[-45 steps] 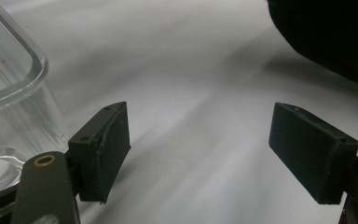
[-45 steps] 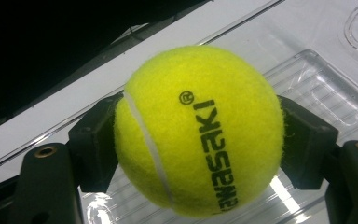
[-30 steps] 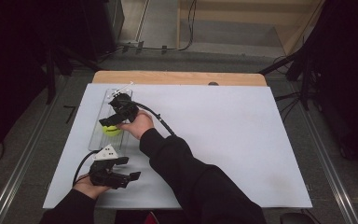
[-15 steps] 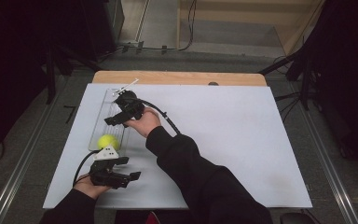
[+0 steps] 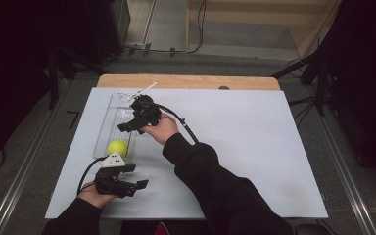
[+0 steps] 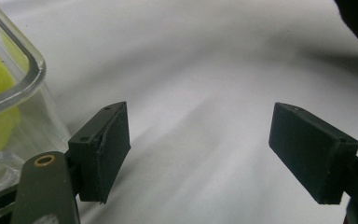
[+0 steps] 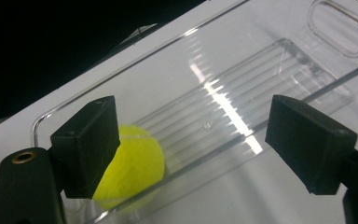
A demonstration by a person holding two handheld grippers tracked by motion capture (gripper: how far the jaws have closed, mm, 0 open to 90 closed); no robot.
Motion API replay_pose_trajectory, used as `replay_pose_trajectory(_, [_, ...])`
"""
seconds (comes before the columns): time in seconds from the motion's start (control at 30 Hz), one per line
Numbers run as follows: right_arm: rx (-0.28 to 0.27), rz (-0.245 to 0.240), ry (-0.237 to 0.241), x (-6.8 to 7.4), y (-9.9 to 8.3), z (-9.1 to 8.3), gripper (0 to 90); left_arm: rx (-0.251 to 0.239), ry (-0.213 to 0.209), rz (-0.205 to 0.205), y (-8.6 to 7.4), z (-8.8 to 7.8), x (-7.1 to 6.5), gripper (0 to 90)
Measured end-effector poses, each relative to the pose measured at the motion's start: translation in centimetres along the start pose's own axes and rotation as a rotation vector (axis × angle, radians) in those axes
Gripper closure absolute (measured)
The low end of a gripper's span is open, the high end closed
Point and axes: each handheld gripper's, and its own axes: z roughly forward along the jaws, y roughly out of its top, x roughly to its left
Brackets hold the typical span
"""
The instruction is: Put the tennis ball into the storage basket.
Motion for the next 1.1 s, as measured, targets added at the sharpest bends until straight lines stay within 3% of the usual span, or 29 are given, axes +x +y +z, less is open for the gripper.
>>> replay_pose_trajectory(1.1, [0.001, 0.021, -0.020, -2.3, -5.3, -5.7, 16.3, 0.005, 0.009, -0.005, -0.1, 0.1, 0.1, 21.2])
